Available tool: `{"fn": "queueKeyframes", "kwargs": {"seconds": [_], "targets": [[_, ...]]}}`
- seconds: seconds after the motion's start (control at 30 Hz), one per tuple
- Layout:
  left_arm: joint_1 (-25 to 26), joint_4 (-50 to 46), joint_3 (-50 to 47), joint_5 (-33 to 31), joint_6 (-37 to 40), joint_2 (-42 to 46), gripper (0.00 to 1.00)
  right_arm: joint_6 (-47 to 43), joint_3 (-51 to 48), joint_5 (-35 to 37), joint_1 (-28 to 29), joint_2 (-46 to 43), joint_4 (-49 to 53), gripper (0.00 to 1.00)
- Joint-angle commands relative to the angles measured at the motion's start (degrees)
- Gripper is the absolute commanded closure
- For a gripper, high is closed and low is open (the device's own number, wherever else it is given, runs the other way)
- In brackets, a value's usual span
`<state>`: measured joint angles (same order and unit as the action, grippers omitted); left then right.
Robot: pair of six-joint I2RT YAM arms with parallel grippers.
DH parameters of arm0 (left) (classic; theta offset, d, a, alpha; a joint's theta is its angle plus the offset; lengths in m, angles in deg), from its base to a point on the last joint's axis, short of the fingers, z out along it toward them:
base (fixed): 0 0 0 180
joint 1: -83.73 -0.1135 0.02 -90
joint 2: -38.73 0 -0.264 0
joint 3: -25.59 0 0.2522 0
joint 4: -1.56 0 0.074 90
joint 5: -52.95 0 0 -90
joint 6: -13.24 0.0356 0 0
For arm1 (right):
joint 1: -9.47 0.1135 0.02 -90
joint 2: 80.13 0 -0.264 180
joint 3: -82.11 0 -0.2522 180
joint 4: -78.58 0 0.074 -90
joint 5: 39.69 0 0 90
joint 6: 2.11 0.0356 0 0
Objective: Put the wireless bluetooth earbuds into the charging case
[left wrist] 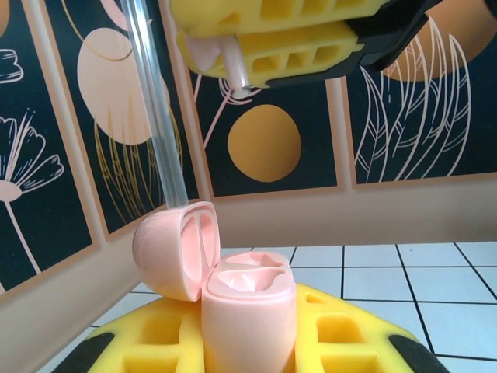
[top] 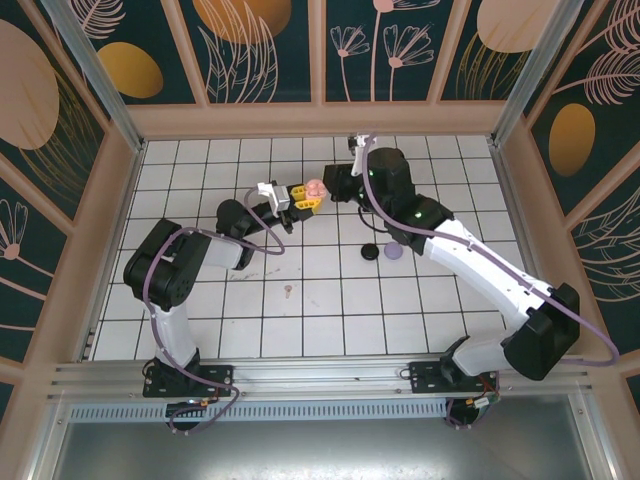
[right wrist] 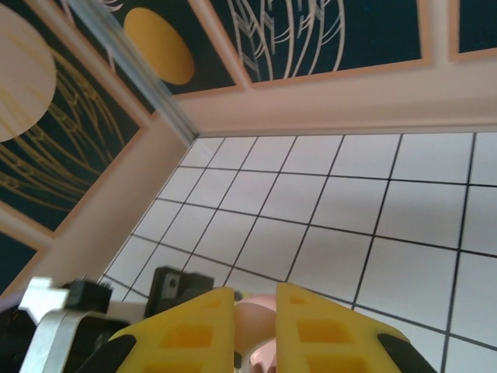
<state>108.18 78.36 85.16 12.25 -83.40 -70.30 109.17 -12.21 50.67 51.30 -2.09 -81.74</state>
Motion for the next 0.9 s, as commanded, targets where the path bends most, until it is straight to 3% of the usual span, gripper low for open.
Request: {"fn": "queueKeyframes", "kwargs": {"seconds": [0.0,0.87], "targets": [[0.3,0.6,1.7,1.8,1.5,0.6,1.0,-1.2,-1.7,-1.0,1.5,-2.0,-3.2,0.84],[0.8,0.4,1.7,1.5,1.3,2.9,1.0,0.2,-4.6,-1.0,2.4,0.4,-4.9,0.85]]}}
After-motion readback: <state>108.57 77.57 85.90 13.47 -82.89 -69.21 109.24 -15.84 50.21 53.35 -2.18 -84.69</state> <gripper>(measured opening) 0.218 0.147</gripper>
